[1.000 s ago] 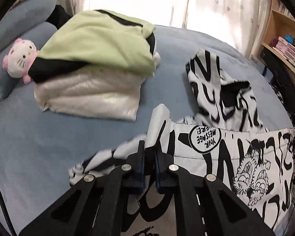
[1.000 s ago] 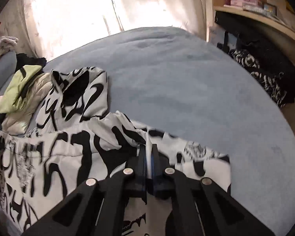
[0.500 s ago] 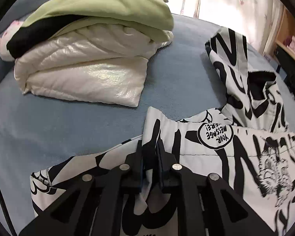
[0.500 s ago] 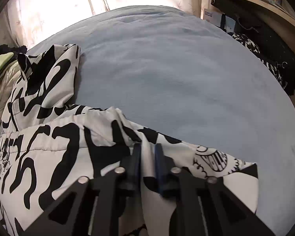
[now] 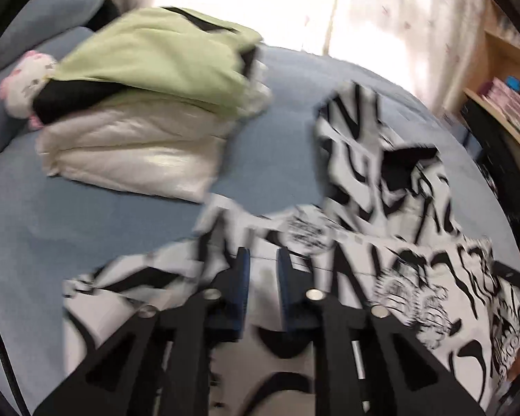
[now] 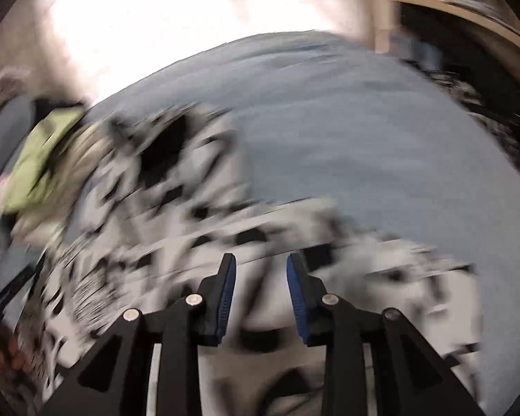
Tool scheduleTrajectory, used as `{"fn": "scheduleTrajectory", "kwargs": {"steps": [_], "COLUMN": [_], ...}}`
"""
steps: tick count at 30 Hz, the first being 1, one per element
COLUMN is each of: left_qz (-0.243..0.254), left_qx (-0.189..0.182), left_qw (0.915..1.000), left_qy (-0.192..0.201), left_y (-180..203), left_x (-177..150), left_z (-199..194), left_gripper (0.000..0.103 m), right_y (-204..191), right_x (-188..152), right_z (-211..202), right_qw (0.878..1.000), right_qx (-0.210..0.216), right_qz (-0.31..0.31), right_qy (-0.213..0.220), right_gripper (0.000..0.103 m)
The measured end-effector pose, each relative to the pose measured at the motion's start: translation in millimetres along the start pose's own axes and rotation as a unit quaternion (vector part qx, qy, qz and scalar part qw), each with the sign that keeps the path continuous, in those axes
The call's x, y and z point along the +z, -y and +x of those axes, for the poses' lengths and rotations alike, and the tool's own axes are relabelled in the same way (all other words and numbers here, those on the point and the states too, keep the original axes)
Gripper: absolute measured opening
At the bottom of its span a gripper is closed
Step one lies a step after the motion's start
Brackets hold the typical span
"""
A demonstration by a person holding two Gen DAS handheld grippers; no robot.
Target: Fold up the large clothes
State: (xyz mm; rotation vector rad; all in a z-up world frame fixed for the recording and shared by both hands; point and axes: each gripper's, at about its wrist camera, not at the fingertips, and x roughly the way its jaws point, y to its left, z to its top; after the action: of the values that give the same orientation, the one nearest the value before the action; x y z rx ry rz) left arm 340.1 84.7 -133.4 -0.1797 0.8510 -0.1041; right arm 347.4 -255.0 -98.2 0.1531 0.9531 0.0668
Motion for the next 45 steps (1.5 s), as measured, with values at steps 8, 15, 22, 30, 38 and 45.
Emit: {"fn": "scheduleTrajectory", "kwargs": {"steps": [8, 15, 22, 30, 38, 45], "left_qz": [0.024, -0.011, -0.022, -0.010, 0.022, -0.013], "left_qx": [0.022, 0.025, 0.012, 0.013, 0.008, 0.048], "left_qw": [0.9990, 0.9990, 0.9989, 0.9987, 0.9990, 0.9974], "left_qy": [-0.031, -0.036, -0.039, -0.049, -0.038, -0.052], "left_y": [10, -55, -59, -48, -34, -77], "left_x": [-5, 1, 0, -8, -65, -87], "left_z": [44, 50, 49, -2, -68, -60], "left_gripper": [0.013, 0.004, 0.004, 0.020, 0.021, 0.021], "right_y": [-53, 55, 126, 88, 9, 16], "right_x": [-16, 10, 4, -11, -55, -85], "right_z": [45, 37, 20, -20, -44, -34], "right_qw": [0.996, 0.998, 0.995, 0.997, 0.999, 0.995], "right_qx": [0.006, -0.062, -0.053, -0.033, 0.037, -0.069], "right_qz": [-0.088, 0.003, 0.081, 0.067, -0.002, -0.067], "right_qy": [-0.023, 0.008, 0.001, -0.008, -0.014, 0.000], "right_gripper": [0.027, 0.019, 0.000, 0.009, 0.018, 0.034]}}
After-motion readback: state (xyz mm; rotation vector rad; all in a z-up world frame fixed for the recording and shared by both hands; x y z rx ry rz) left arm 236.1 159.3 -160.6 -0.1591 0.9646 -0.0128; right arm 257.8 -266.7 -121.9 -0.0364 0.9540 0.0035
